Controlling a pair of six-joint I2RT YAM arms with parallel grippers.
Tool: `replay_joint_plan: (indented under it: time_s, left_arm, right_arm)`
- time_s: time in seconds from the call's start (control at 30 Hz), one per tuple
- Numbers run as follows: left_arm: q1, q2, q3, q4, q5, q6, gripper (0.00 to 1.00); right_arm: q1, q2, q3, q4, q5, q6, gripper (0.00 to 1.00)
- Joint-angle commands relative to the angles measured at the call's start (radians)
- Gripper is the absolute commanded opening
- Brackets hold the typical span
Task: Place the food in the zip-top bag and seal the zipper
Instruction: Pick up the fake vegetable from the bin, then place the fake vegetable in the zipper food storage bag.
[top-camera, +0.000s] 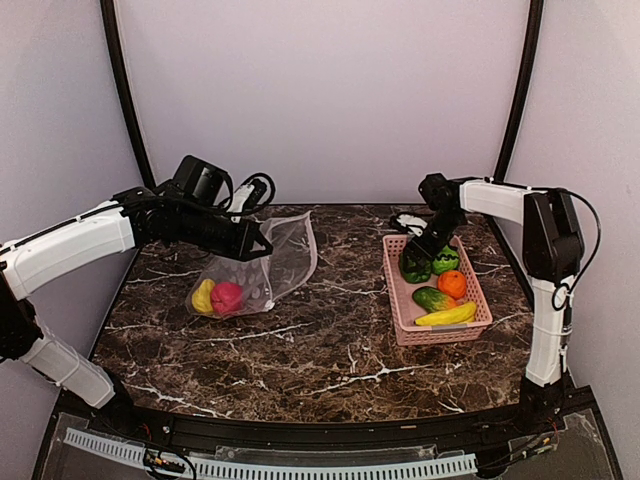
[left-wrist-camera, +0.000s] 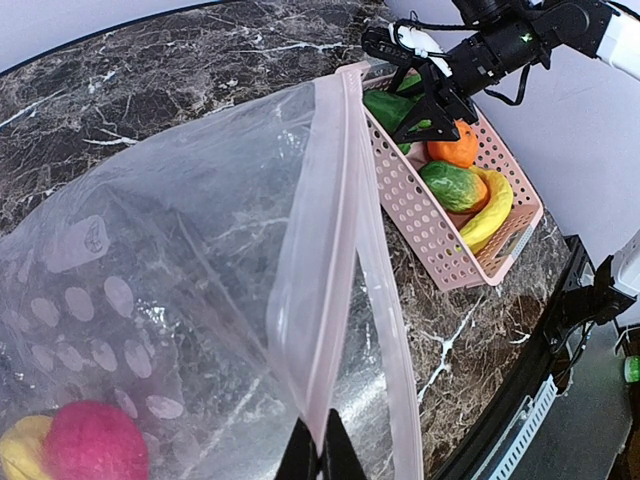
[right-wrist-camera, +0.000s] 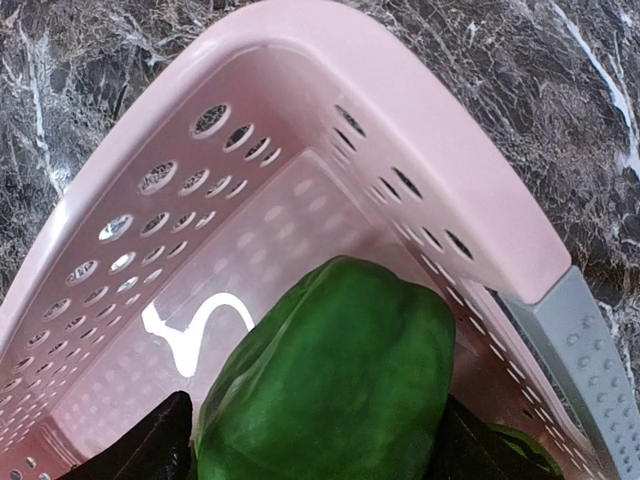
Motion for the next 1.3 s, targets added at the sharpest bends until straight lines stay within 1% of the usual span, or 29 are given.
replay_joint_plan:
  time_s: [0.0, 0.1, 0.13, 0.27, 0.4, 0.67, 0.77, 0.87, 0.97, 1.07, 1.17, 1.27]
  left_arm:
    - [-0.002, -0.003, -0.021, 0.010, 0.018, 0.003, 0.01]
    - [-0.001, -0.006, -0.027, 0.013, 0.018, 0.000, 0.01]
    - [-0.002, -0.007, -0.028, 0.013, 0.018, 0.000, 0.01]
    - [-0.002, -0.010, -0.031, 0.013, 0.016, 0.000, 0.01]
    - [-0.002, -0.008, -0.033, 0.020, 0.017, 0.000, 0.01]
    - [-0.002, 0.015, -0.023, 0.041, 0.029, -0.012, 0.01]
    - [-0.002, 0.028, -0.011, 0.048, 0.031, -0.014, 0.01]
    - [-0.002, 0.042, -0.002, 0.048, 0.031, -0.012, 0.01]
    - [-0.002, 0.061, 0.016, 0.047, 0.035, -0.013, 0.01]
    - [-0.002, 0.068, 0.030, 0.059, 0.039, -0.017, 0.01]
    - [-0.002, 0.077, 0.048, 0.066, 0.039, -0.017, 0.01]
    - [-0.002, 0.084, 0.059, 0.066, 0.041, -0.015, 0.01]
  right_arm:
    - [-0.006, 0.025, 0.009, -0.038, -0.001, 0.023, 0.79]
    - [-0.006, 0.027, 0.013, -0.037, -0.001, 0.031, 0.79]
    - [-0.006, 0.029, 0.015, -0.039, -0.004, 0.030, 0.77]
    - [-0.005, 0.018, 0.020, -0.044, -0.043, 0.031, 0.63]
    - [-0.003, -0.020, 0.019, -0.045, -0.064, 0.031, 0.55]
    - [0.000, -0.154, 0.018, -0.077, -0.086, 0.027, 0.51]
    - [0.005, -0.211, 0.025, -0.092, -0.183, 0.004, 0.51]
    - [0.027, -0.252, 0.062, -0.131, -0.321, -0.019, 0.51]
    - [0.072, -0.284, 0.117, -0.173, -0.466, -0.045, 0.51]
    - [0.137, -0.301, 0.165, -0.194, -0.566, -0.080, 0.52]
    - [0.196, -0.285, 0.204, -0.199, -0.639, -0.102, 0.53]
    - [0.249, -0.210, 0.301, -0.253, -0.662, -0.104, 0.54]
